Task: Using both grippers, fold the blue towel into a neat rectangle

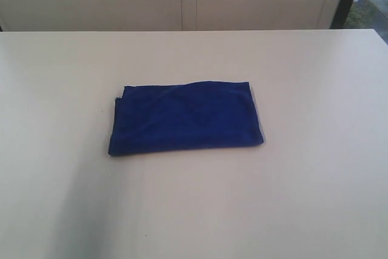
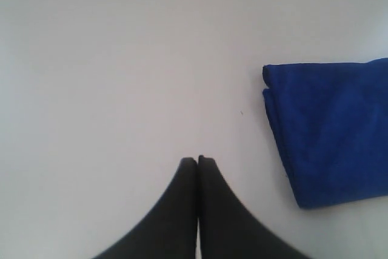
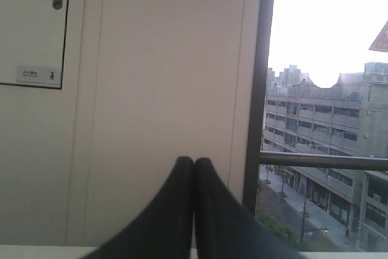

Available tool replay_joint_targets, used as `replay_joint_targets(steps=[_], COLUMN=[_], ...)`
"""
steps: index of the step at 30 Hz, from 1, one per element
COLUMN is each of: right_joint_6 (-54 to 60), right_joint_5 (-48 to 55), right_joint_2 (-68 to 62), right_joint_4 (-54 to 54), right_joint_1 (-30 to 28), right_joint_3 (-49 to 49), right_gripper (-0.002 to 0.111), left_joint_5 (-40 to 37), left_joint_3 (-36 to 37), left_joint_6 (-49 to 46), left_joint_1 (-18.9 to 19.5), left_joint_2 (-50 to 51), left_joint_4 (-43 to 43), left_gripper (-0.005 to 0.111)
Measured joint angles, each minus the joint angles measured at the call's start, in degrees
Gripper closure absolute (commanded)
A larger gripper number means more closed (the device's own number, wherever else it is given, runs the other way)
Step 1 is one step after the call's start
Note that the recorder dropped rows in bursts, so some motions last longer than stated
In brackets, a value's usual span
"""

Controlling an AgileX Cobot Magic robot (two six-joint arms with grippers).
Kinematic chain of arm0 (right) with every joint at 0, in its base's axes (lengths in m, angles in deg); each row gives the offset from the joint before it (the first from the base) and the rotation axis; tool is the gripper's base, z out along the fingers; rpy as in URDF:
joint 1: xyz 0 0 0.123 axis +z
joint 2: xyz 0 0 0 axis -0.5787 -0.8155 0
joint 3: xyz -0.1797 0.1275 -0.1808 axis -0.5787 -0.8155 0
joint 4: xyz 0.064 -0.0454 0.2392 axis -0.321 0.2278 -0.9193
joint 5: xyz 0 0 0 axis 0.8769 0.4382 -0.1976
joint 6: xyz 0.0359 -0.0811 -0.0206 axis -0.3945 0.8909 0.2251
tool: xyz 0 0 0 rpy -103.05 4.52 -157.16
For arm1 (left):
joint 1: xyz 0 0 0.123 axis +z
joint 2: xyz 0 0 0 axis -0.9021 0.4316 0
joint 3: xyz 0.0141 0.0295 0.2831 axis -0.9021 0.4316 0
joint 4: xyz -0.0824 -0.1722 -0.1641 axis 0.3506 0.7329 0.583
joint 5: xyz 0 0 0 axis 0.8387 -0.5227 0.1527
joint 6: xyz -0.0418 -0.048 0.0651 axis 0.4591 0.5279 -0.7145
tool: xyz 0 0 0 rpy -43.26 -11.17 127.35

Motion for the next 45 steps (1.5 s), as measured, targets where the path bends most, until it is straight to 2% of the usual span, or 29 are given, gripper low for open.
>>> replay_joint_targets(steps=[11,20,31,45], right_joint_6=[0.0,-2.36,-6.02,-6.02], right_joint_5=[1.55,8.96,10.3,22.2], right_joint_2=[1.24,1.24,1.24,1.24], right_joint_4=[0.2,1.36,3.23,5.36], right_joint_1=[0.0,0.0,0.0,0.0], right_joint_3=[-12.87,-13.52,-13.52,-13.96], right_gripper=[0.108,0.108,0.108,0.108], left_joint_5=[0.0,0.0,0.0,0.0], left_joint_3=[0.0,0.0,0.0,0.0], left_joint_6=[0.0,0.0,0.0,0.0], left_joint_1=[0.0,0.0,0.0,0.0], left_joint_2=[0.0,0.0,0.0,0.0], left_joint_4=[0.0,0.0,0.0,0.0], left_gripper=[0.107,0.107,0.107,0.107])
